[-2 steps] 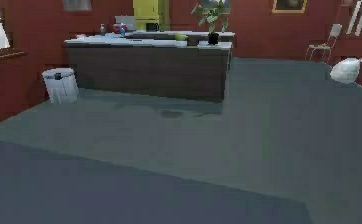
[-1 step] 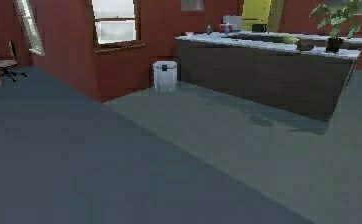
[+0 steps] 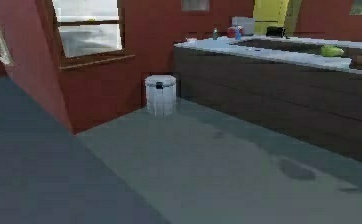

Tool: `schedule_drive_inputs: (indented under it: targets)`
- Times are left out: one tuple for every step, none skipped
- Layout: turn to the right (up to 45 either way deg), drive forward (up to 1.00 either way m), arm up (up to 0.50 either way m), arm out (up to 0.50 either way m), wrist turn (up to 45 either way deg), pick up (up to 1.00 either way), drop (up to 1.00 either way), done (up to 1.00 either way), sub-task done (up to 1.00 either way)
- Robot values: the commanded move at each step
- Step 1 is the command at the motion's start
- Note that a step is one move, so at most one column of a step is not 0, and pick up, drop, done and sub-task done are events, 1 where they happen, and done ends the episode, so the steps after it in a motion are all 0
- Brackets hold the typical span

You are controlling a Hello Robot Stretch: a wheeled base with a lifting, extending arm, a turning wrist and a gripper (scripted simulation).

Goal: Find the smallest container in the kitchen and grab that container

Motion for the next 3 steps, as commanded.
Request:
schedule_drive_inputs:
  targets:
    - [0.0, 1.00, 0.00, 0.00, 0.0, 0.00, 0.00, 0.00, 0.00]
    - [0.0, 0.85, 0.00, 0.00, 0.0, 0.00, 0.00, 0.00, 0.00]
    - [18.0, 0.00, 0.00, 0.00, 0.0, 0.00, 0.00, 0.00, 0.00]
